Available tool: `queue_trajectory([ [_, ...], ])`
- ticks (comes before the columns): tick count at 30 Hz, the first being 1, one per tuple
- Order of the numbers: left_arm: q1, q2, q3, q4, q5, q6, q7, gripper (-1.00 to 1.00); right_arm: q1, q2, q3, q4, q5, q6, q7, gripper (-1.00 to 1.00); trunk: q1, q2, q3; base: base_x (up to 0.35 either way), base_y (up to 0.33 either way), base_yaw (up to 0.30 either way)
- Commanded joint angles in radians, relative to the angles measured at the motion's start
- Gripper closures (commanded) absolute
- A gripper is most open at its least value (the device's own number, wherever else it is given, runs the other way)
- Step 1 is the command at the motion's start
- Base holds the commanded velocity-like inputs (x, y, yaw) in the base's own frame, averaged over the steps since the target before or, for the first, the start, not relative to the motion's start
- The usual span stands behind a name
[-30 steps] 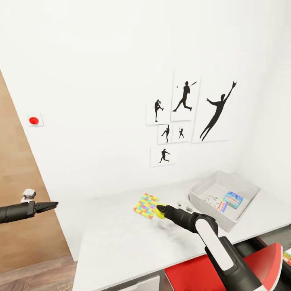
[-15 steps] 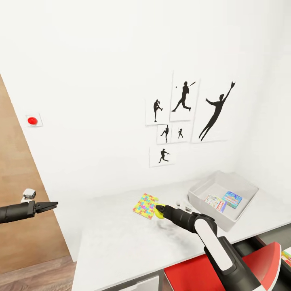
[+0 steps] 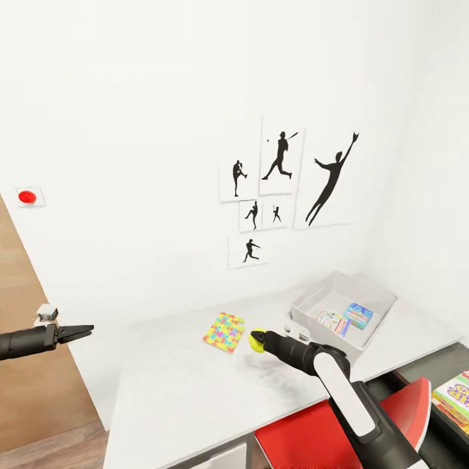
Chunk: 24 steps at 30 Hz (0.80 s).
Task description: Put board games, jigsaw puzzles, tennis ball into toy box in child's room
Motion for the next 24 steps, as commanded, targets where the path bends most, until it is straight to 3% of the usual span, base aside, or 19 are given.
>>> queue_trajectory([
  [1, 0.000, 0.000, 0.001, 0.000, 0.000, 0.010, -0.004, -1.00, -0.001, -0.001, 0.002, -0.001, -0.014, -0.002, -0.010, 1.00, 0.000, -0.001, 0.000, 0.000, 0.000, -0.276],
  [9, 0.000, 0.000, 0.000, -0.001, 0.000, 0.006, -0.004, -1.00, -0.001, 0.000, 0.002, -0.001, -0.014, -0.002, -0.010, 1.00, 0.000, -0.001, 0.000, 0.000, -0.001, -0.244],
  [16, 0.000, -0.001, -0.001, -0.002, 0.000, 0.006, -0.004, -1.00, -0.001, 0.001, 0.005, -0.003, -0.014, -0.003, -0.010, 1.00, 0.000, -0.001, 0.000, 0.000, -0.177, -0.029],
  [24, 0.000, 0.000, 0.001, -0.002, 0.000, 0.004, -0.004, -1.00, -0.001, 0.001, 0.006, -0.001, -0.014, -0.003, -0.010, 1.00, 0.000, -0.001, 0.000, 0.000, -0.039, -0.001],
])
